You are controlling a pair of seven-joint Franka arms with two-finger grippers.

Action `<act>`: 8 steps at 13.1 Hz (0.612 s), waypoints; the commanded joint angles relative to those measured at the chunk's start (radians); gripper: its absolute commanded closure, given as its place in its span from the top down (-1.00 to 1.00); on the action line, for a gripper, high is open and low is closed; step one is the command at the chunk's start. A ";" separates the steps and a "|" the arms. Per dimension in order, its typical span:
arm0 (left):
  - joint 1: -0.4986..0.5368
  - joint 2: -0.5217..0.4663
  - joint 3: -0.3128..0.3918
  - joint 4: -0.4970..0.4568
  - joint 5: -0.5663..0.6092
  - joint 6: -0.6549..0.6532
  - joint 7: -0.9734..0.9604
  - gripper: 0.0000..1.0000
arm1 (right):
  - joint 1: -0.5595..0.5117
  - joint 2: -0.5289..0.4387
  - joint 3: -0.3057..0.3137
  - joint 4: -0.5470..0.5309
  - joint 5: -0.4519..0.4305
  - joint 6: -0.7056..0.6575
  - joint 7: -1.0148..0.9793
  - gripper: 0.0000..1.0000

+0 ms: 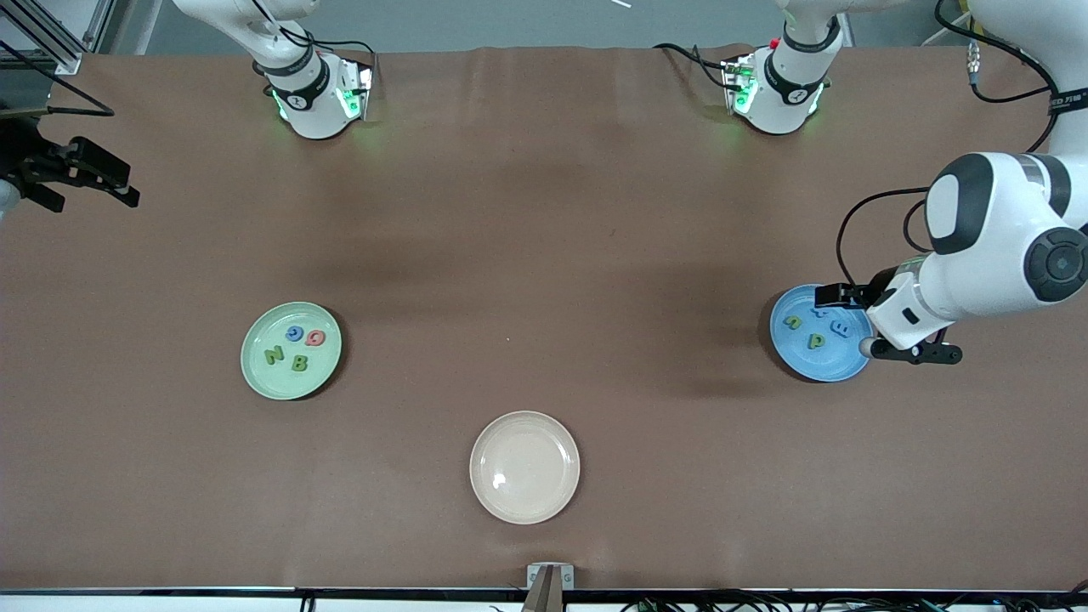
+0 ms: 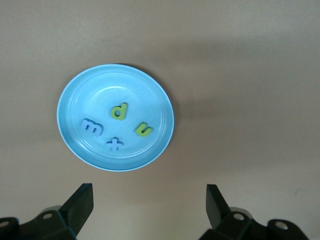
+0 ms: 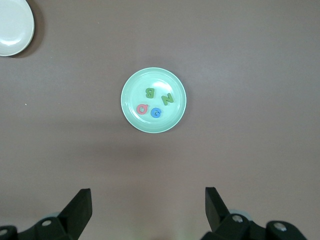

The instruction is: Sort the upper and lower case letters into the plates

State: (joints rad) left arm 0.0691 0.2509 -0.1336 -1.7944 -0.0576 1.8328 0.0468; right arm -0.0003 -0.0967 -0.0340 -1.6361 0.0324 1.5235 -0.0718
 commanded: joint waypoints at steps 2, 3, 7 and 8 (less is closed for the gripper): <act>0.018 -0.151 -0.015 -0.037 0.012 -0.036 -0.024 0.99 | -0.029 -0.026 0.017 -0.039 -0.009 0.010 -0.016 1.00; 0.023 -0.183 -0.008 -0.027 0.016 -0.047 -0.039 0.99 | -0.029 -0.026 0.016 -0.037 -0.009 0.009 -0.014 1.00; 0.090 -0.353 -0.008 -0.010 0.018 -0.055 -0.042 0.99 | -0.024 -0.025 0.020 -0.037 -0.009 -0.012 -0.002 1.00; 0.090 -0.373 -0.008 -0.007 0.015 -0.055 -0.056 0.99 | -0.024 -0.025 0.020 -0.037 -0.011 -0.022 -0.002 1.00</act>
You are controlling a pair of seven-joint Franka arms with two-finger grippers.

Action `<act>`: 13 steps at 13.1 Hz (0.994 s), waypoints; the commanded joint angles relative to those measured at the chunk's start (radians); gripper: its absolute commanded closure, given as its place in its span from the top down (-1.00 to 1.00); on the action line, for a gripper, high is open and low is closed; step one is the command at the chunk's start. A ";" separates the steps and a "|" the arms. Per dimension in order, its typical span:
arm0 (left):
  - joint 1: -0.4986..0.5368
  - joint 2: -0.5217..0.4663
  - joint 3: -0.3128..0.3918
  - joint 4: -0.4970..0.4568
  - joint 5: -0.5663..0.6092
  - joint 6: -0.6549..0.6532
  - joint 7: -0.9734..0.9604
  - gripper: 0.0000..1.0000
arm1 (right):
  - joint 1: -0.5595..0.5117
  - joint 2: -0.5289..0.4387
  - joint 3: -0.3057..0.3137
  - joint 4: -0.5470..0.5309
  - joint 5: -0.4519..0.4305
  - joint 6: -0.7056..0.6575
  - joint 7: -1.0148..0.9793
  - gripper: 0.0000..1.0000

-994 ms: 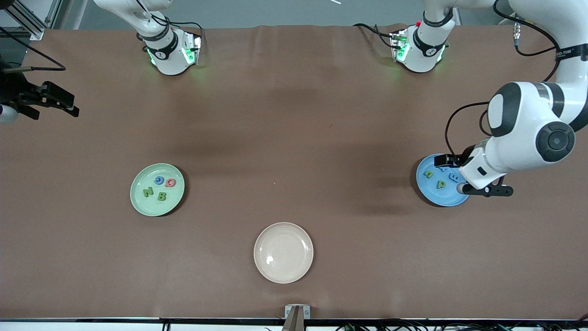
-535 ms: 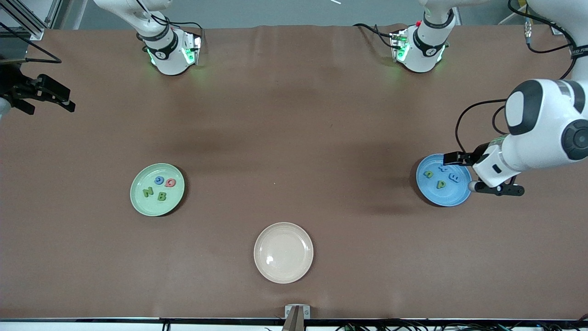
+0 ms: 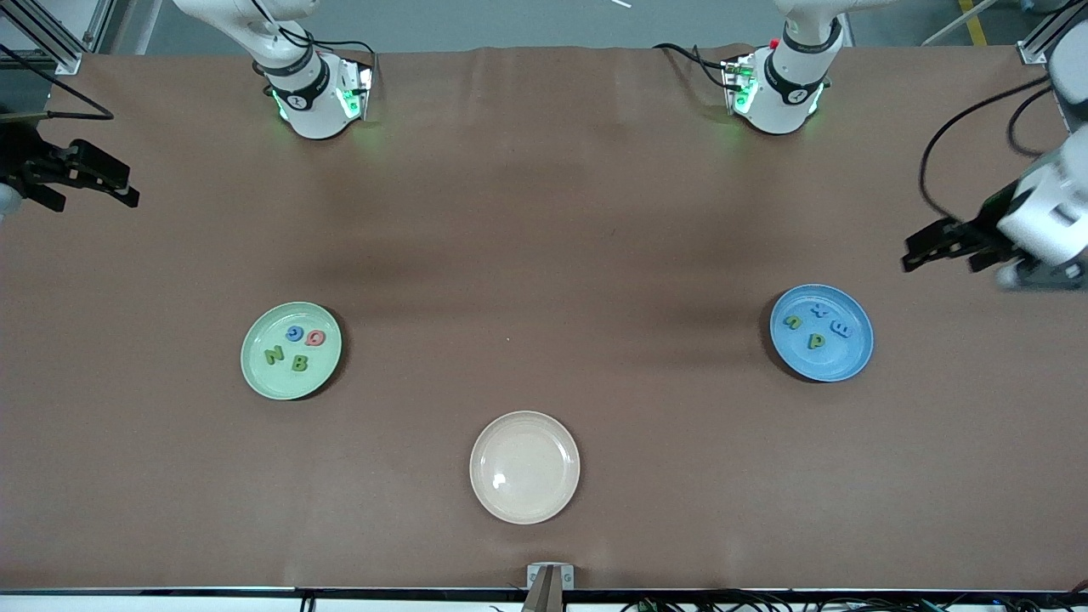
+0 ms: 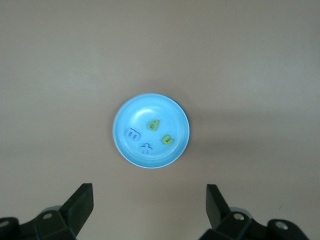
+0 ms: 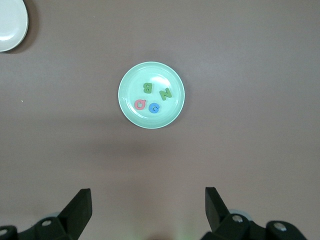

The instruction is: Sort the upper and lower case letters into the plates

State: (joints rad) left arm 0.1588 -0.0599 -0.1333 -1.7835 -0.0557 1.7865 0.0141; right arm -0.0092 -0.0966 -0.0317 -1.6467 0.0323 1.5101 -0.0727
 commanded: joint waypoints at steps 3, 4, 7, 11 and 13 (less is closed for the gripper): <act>-0.007 -0.064 -0.019 0.076 0.011 -0.083 -0.095 0.99 | -0.015 -0.025 0.019 -0.025 -0.066 -0.022 -0.003 1.00; -0.011 -0.052 -0.022 0.122 0.013 -0.123 -0.095 0.99 | -0.015 -0.025 0.019 -0.025 -0.077 -0.021 -0.001 1.00; -0.005 -0.031 -0.031 0.165 0.016 -0.165 -0.095 0.99 | -0.014 -0.025 0.021 -0.027 -0.074 -0.015 0.004 1.00; -0.002 0.005 -0.029 0.193 0.017 -0.174 -0.094 0.99 | 0.002 -0.025 0.021 -0.027 -0.065 -0.011 0.048 1.00; -0.007 0.011 -0.029 0.196 0.019 -0.191 -0.092 0.99 | 0.005 -0.025 0.023 -0.025 -0.063 -0.011 0.059 1.00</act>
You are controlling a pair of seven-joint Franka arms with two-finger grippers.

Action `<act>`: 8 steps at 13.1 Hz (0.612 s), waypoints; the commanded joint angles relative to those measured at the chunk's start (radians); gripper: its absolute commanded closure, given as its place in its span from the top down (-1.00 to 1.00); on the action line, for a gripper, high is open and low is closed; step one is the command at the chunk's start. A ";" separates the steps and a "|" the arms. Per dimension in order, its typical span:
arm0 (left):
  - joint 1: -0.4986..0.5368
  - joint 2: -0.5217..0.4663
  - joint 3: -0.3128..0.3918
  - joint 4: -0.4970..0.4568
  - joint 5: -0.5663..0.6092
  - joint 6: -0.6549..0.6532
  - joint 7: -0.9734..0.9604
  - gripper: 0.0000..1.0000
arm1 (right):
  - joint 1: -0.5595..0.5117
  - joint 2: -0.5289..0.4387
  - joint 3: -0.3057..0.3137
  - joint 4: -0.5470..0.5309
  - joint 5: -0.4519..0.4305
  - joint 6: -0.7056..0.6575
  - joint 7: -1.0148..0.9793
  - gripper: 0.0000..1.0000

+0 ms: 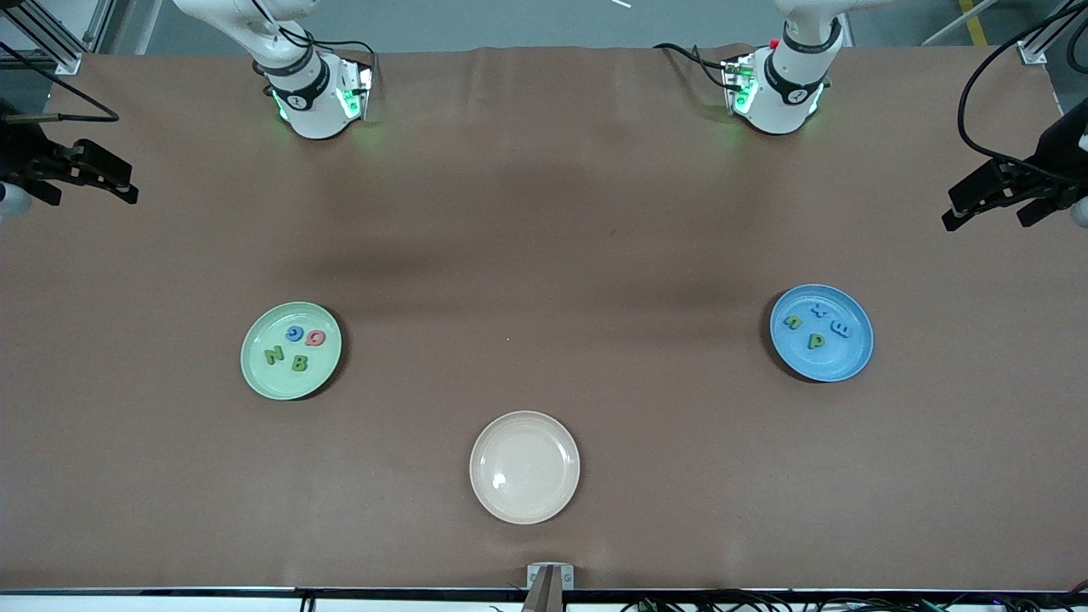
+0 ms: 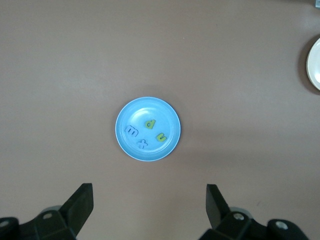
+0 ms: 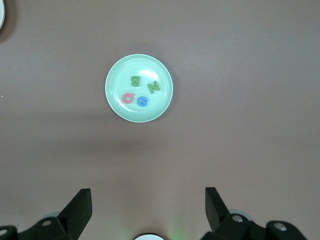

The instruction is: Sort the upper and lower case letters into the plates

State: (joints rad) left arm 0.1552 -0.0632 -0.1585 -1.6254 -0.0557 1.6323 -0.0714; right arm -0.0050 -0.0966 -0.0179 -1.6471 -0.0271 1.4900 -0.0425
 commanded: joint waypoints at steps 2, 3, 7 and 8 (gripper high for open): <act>-0.006 0.019 -0.006 0.032 0.019 -0.037 -0.002 0.99 | 0.010 -0.025 0.009 -0.025 -0.002 0.012 0.029 1.00; -0.008 0.028 -0.006 0.033 0.019 -0.037 0.001 0.99 | 0.007 -0.025 0.006 -0.025 0.004 0.012 0.029 1.00; -0.008 0.040 -0.007 0.035 0.017 -0.035 0.007 0.99 | 0.006 -0.026 0.003 -0.023 0.006 0.009 0.029 1.00; -0.008 0.042 -0.006 0.035 0.017 -0.035 0.007 0.99 | 0.006 -0.025 0.003 -0.023 0.006 0.010 0.029 1.00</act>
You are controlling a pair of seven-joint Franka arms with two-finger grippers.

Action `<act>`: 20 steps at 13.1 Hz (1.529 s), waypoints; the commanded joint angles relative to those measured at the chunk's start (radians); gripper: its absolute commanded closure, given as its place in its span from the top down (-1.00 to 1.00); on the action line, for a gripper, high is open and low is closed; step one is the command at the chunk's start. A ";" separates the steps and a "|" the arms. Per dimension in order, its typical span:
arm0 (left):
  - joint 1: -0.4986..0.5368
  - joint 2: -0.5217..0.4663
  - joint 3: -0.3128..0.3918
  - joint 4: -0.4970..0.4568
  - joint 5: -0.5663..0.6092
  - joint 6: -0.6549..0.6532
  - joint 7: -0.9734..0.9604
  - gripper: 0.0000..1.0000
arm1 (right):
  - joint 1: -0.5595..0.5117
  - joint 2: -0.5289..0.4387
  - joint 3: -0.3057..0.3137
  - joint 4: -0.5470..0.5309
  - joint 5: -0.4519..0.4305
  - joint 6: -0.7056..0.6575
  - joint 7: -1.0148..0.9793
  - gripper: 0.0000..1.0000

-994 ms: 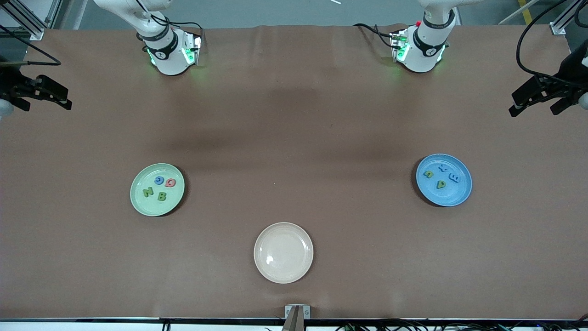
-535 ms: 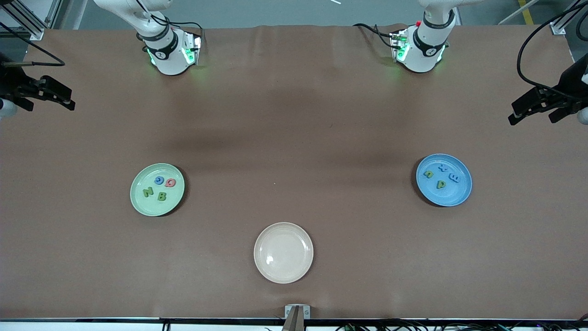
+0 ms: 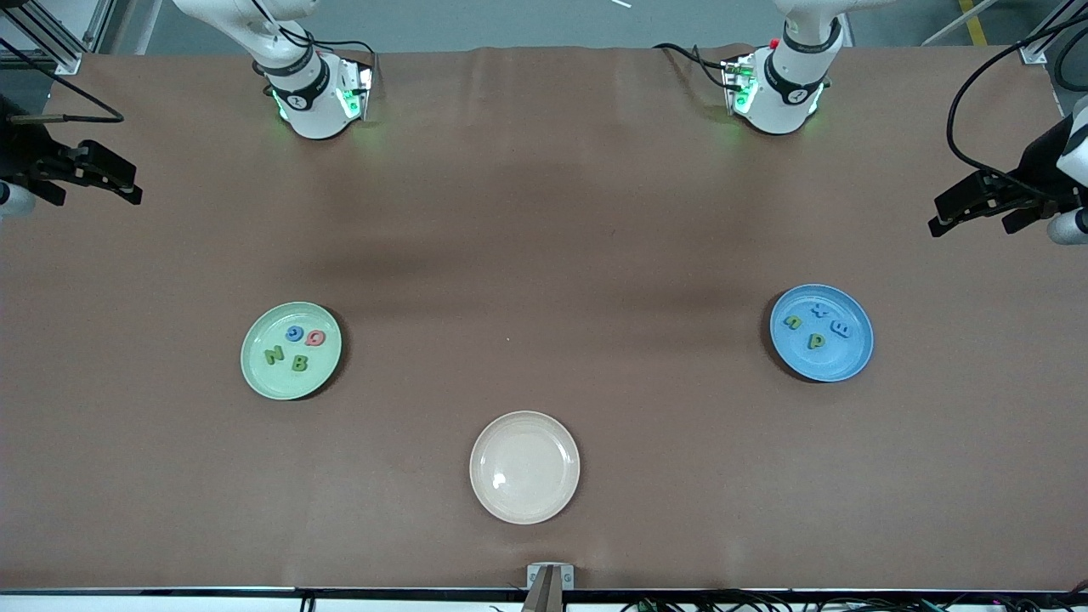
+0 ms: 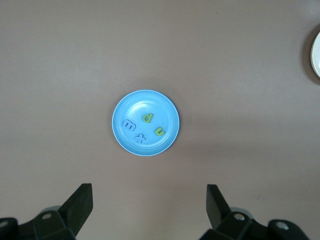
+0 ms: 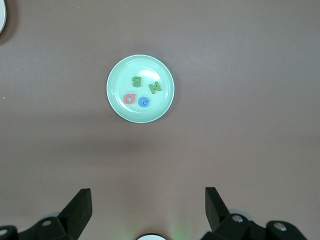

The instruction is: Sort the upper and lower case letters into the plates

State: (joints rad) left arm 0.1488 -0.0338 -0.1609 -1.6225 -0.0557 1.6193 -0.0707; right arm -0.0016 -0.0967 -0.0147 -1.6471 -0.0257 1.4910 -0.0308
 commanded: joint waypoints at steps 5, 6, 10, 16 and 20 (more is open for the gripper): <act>0.002 0.015 -0.003 0.032 0.019 -0.022 0.008 0.99 | 0.000 -0.025 -0.001 -0.020 0.020 0.011 0.015 1.00; -0.001 0.015 -0.003 0.033 0.019 -0.022 0.008 0.99 | 0.002 -0.025 -0.001 -0.019 0.021 0.012 0.015 1.00; 0.011 0.015 -0.003 0.033 0.019 -0.022 0.008 0.99 | -0.008 -0.023 -0.002 -0.019 0.020 0.021 0.011 1.00; 0.003 0.022 -0.003 0.035 0.019 -0.015 0.008 0.99 | -0.009 -0.025 -0.004 -0.017 0.020 0.023 0.009 1.00; -0.105 0.022 0.078 0.035 0.031 -0.015 0.005 0.99 | -0.008 -0.023 -0.004 -0.019 0.020 0.031 0.011 1.00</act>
State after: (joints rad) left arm 0.1173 -0.0251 -0.1399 -1.6201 -0.0556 1.6194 -0.0691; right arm -0.0033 -0.0968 -0.0217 -1.6463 -0.0183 1.5124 -0.0297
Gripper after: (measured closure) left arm 0.000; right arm 0.000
